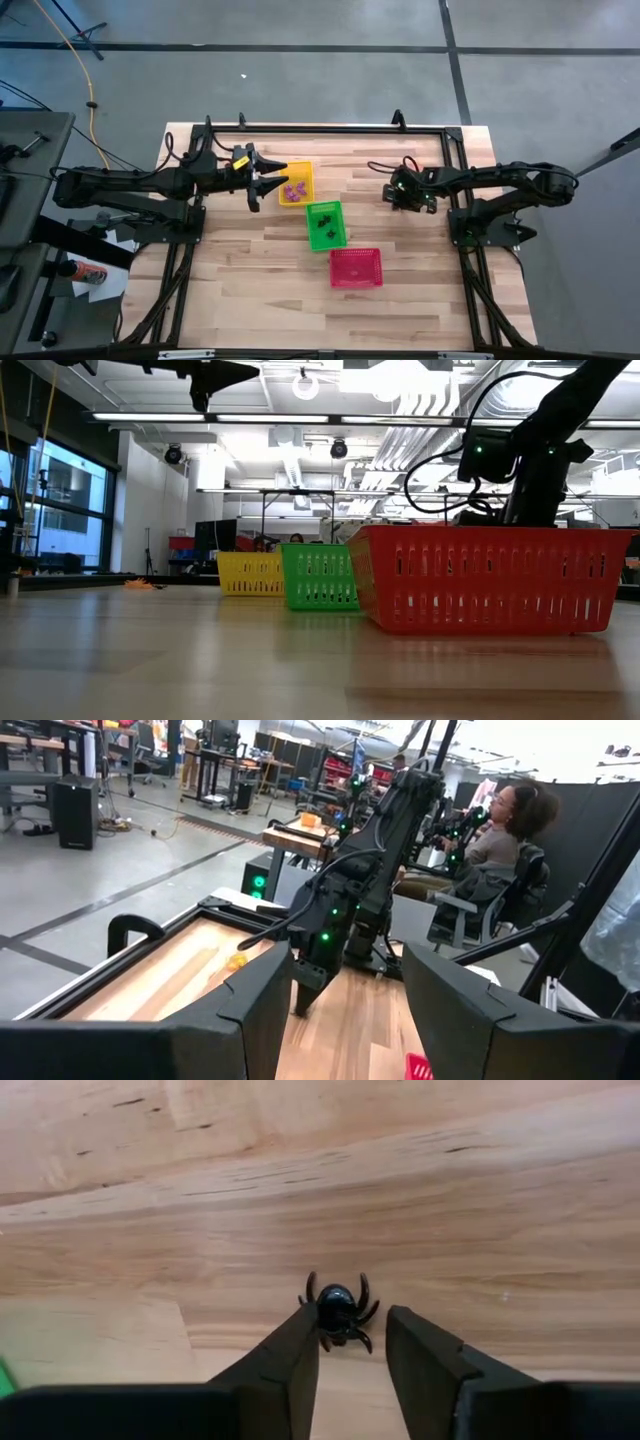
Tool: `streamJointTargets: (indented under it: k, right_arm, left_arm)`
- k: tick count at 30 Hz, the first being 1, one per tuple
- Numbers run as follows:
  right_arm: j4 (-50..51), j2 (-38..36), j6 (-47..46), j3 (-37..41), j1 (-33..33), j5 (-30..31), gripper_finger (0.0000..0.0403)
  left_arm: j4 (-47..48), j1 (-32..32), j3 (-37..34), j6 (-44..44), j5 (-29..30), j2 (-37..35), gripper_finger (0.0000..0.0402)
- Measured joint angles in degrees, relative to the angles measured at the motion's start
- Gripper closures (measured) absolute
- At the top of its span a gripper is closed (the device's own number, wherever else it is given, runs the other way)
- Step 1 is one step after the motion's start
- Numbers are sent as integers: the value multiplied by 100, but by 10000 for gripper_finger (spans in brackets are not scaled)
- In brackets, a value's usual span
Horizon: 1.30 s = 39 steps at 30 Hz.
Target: Sort Halloween decoration
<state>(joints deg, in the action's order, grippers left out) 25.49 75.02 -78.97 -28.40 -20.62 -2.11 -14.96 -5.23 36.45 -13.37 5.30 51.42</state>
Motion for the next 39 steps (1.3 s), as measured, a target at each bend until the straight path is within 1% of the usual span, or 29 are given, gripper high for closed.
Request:
streamJointTargets:
  k: [4, 11, 16, 23, 27, 32, 36, 39]
  right_arm:
    - [85, -15, 157, -41, 83, 92, 295]
    - [652, 0, 561, -406, -5, 156, 295]
    - [1055, 74, 596, -592, -6, 202, 295]
    - [1003, 240, 594, -601, -3, 33, 295]
    - [1116, 234, 806, -897, 14, -8, 295]
    - [1165, 234, 852, -1170, 80, 267, 295]
    - [1032, 232, 1425, -1204, 74, 634, 295]
    - [986, 232, 1627, -1207, 72, 658, 295]
  left_arm:
    - [63, 2, 0, 0, 0, 0, 222]
    - [63, 0, 0, 0, 0, 0, 222]
    - [63, -1, 0, 0, 0, 0, 222]
    - [83, 2, 0, -7, -26, 0, 222]
    - [138, 2, 0, -116, -26, 0, 222]
    - [318, 2, 0, -308, -26, -1, 222]
    - [446, 2, 0, -308, -26, 0, 222]
    - [442, 2, 0, -306, -26, -2, 222]
